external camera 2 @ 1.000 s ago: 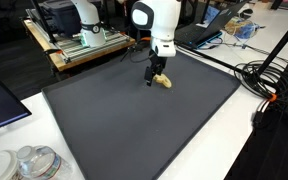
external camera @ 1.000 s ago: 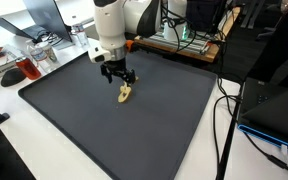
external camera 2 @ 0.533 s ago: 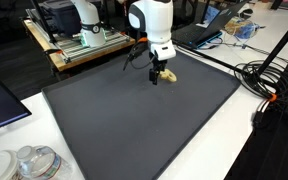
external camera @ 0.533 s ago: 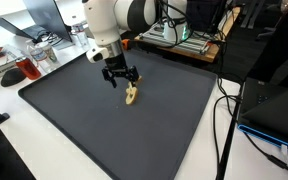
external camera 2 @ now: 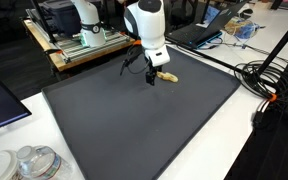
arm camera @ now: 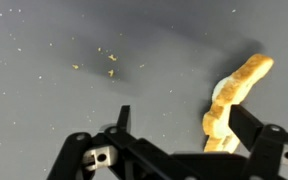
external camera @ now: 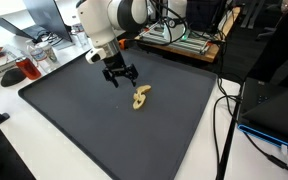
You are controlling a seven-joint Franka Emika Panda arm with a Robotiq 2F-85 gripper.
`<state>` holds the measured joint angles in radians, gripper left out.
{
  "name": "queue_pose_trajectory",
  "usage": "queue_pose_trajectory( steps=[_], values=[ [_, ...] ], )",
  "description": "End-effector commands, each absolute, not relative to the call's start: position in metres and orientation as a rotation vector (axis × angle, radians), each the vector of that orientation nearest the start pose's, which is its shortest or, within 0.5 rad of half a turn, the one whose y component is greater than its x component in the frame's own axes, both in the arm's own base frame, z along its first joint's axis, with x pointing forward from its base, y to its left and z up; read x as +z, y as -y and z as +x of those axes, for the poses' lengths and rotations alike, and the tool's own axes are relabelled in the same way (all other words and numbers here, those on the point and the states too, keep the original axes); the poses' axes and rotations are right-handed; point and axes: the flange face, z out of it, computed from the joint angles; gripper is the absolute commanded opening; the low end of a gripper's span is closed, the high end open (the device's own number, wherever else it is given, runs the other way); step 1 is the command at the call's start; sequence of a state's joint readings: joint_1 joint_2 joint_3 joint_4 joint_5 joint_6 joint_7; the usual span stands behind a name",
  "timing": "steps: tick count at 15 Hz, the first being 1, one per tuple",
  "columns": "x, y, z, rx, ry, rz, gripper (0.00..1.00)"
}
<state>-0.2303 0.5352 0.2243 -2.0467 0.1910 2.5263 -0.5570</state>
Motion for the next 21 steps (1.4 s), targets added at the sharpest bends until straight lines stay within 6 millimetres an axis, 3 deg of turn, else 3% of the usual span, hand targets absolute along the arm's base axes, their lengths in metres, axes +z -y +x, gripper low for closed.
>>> queue_pose_trajectory(
  steps=[1, 11, 21],
  values=[
    [0.191, -0.007, 0.582, 0.025, 0.488, -2.877, 1.00],
    [0.234, -0.109, 0.566, -0.027, 0.633, -3.086, 1.00],
    [0.240, -0.196, 0.551, -0.026, 0.979, -3.304, 1.00]
  ],
)
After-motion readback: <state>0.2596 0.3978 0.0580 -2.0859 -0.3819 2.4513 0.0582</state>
